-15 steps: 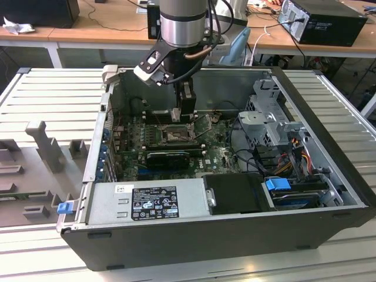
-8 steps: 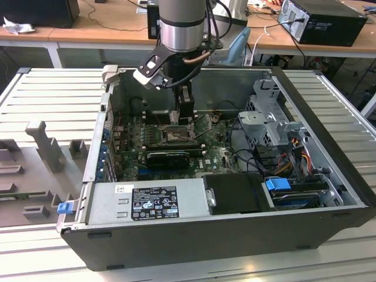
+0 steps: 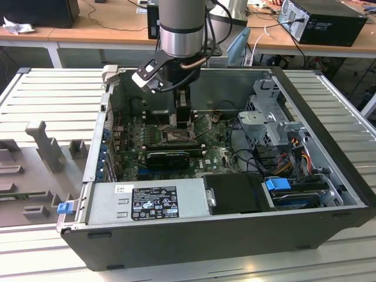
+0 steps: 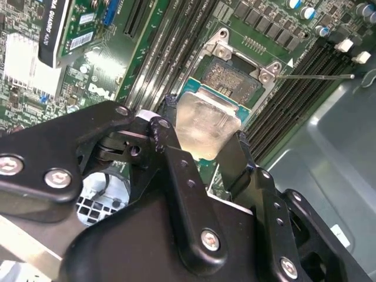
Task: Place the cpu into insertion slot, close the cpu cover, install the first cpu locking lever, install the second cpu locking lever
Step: 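Place the cpu into insertion slot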
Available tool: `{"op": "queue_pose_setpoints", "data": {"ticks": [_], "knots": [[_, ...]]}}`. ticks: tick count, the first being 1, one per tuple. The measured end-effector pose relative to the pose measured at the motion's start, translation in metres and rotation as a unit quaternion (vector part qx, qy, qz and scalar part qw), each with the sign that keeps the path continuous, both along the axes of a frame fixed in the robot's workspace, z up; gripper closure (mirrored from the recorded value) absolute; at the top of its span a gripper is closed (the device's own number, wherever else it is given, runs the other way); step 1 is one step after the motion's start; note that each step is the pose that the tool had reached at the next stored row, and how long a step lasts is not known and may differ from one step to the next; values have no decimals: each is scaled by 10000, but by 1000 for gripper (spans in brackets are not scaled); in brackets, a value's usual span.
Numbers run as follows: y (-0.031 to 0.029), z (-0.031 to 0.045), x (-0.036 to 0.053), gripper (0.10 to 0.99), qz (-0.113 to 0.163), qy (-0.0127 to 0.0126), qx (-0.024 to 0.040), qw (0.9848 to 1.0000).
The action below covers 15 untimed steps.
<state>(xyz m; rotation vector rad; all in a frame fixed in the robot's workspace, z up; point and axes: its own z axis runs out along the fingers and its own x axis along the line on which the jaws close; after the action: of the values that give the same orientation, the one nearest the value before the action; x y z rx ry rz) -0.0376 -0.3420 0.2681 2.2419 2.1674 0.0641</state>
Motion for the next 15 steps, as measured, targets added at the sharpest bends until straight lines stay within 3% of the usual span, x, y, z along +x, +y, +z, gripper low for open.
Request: {"op": "queue_pose_setpoints", "data": {"ticks": [3, 15], "knots": [[0, -56, 0, 557, 0, 15, -5, 10000], [0, -123, 0, 557, 0, 16, -11, 10000]]}}
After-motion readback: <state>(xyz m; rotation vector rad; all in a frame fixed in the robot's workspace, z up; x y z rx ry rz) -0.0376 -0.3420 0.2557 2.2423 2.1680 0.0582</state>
